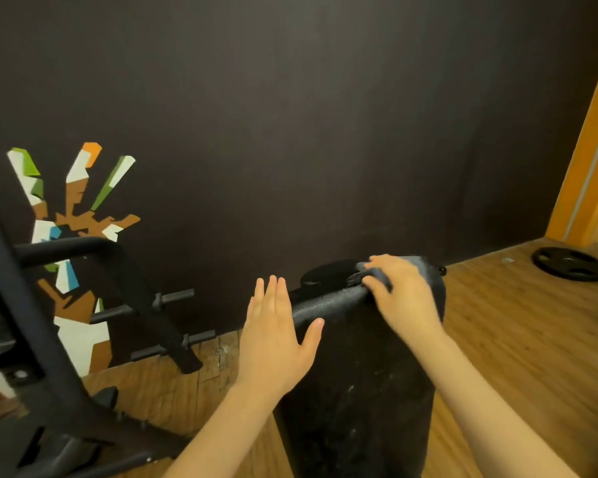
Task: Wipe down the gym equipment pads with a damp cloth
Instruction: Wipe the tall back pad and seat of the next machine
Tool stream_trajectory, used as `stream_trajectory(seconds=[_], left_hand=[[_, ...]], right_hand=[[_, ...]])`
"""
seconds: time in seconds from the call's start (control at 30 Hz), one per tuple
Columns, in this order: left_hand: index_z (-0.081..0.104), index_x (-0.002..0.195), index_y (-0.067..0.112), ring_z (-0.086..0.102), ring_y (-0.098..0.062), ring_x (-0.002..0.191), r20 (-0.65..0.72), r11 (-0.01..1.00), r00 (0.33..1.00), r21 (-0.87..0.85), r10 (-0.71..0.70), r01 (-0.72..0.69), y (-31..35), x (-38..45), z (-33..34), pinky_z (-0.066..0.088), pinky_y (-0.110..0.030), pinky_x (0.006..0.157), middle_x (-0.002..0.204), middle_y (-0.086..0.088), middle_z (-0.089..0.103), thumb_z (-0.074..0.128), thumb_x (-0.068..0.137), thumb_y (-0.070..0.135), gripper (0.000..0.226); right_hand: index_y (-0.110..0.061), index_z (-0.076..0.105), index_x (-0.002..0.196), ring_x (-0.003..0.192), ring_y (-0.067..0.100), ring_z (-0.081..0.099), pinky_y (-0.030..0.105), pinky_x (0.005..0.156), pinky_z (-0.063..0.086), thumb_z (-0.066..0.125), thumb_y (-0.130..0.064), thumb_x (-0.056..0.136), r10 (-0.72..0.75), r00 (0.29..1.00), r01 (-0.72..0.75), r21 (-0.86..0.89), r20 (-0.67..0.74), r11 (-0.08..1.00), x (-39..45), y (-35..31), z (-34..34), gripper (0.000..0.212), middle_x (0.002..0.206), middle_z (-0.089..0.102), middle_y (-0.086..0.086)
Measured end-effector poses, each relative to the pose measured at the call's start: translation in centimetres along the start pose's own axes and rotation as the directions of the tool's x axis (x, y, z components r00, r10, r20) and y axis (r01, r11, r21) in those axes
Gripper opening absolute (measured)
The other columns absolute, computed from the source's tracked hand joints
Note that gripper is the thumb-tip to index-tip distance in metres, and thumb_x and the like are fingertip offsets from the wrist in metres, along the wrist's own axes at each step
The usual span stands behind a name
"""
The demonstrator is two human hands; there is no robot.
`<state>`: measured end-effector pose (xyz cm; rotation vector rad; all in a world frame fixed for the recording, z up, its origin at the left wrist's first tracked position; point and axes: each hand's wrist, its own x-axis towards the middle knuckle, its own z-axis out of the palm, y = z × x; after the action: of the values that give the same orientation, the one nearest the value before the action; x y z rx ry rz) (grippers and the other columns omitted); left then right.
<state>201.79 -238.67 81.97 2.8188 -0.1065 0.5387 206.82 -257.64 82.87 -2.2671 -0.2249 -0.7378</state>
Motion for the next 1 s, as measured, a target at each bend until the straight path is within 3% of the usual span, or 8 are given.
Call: stream_trajectory(seconds=[0.2,0.33,0.47,0.53,0.63,0.7,0.87,1.0], left_hand=[[0.005,0.153,0.018,-0.016,-0.002,0.135,-0.024,0.991,0.999,-0.126,-0.040,0.036,0.2,0.0,0.2,0.004,-0.026,0.115,0.161,0.004,0.006,0.034,0.100,0.042,0.065],[0.002,0.153,0.017,-0.007,-0.012,0.146,0.044,0.998,0.999,-0.069,-0.007,0.010,0.0,0.1,-0.4,-0.002,-0.024,0.113,0.161,0.002,0.002,0.029,0.100,0.043,0.065],[0.005,0.153,0.013,-0.002,-0.018,0.148,0.072,0.997,0.997,0.081,-0.005,-0.001,0.5,0.4,-0.8,0.002,-0.028,0.116,0.161,-0.003,0.005,0.022,0.097,0.053,0.070],[0.010,0.153,0.013,0.001,-0.020,0.148,0.096,0.987,0.995,0.156,0.033,-0.047,1.0,1.1,-1.1,0.003,-0.031,0.117,0.161,-0.005,0.008,0.020,0.098,0.055,0.070],[0.012,0.153,0.015,0.001,-0.020,0.148,0.160,0.944,0.962,0.211,0.223,-0.254,3.0,3.0,-0.7,0.002,-0.033,0.117,0.161,-0.004,0.007,0.025,0.100,0.051,0.065],[0.009,0.153,0.015,0.000,-0.019,0.148,0.222,0.900,0.917,0.217,0.332,-0.378,4.5,4.2,-0.2,0.001,-0.033,0.117,0.161,-0.004,0.006,0.027,0.100,0.049,0.066],[0.001,0.153,0.012,-0.004,-0.021,0.148,0.280,0.815,0.850,0.266,0.445,-0.515,5.1,5.5,0.7,0.000,-0.033,0.118,0.161,-0.006,0.001,0.029,0.098,0.054,0.074],[-0.001,0.153,0.011,-0.007,-0.021,0.147,0.307,0.791,0.837,0.294,0.453,-0.536,4.9,5.4,0.8,-0.004,-0.032,0.116,0.161,-0.007,-0.003,0.025,0.096,0.060,0.079]], right_hand=[[-0.017,0.059,0.123,0.128,0.013,0.044,0.021,0.108,0.026,0.065,-0.018,0.086,-0.291,0.932,0.288,0.049,0.214,0.956,-2.5,-1.8,1.8,0.038,0.132,0.054,0.000],[-0.008,0.062,0.118,0.118,0.023,0.054,0.012,0.099,0.027,0.065,-0.009,0.085,-0.096,0.992,0.093,0.035,0.077,0.995,-0.2,3.8,-2.4,0.033,0.124,0.060,0.007],[-0.011,0.061,0.117,0.119,0.018,0.051,0.018,0.100,0.027,0.059,-0.012,0.089,0.149,0.988,-0.143,0.107,-0.051,0.984,0.2,4.0,-2.5,0.029,0.123,0.059,0.003],[-0.011,0.064,0.112,0.118,0.018,0.051,0.020,0.103,0.027,0.063,-0.010,0.086,0.023,0.997,-0.018,0.077,-0.067,0.997,-0.4,2.4,-0.9,0.027,0.119,0.062,0.004],[-0.011,0.061,0.119,0.121,0.018,0.050,0.030,0.104,0.035,0.068,-0.015,0.083,-0.235,0.966,0.236,0.001,0.110,0.972,-1.5,1.9,0.5,0.038,0.122,0.061,0.004],[-0.012,0.060,0.122,0.117,0.017,0.053,0.029,0.100,0.038,0.068,-0.014,0.083,-0.265,0.957,0.270,-0.028,0.118,0.962,-0.7,3.2,-0.2,0.040,0.123,0.061,0.003],[-0.021,0.063,0.111,0.106,0.005,0.051,0.012,0.089,0.032,0.055,-0.014,0.091,0.117,0.992,-0.104,0.254,-0.036,0.962,1.8,6.6,-3.1,0.023,0.109,0.059,-0.011],[-0.020,0.061,0.115,0.105,0.005,0.051,0.018,0.089,0.035,0.052,-0.014,0.093,0.333,0.941,-0.270,0.457,-0.062,0.847,0.7,7.7,-2.9,0.025,0.112,0.059,-0.009]])
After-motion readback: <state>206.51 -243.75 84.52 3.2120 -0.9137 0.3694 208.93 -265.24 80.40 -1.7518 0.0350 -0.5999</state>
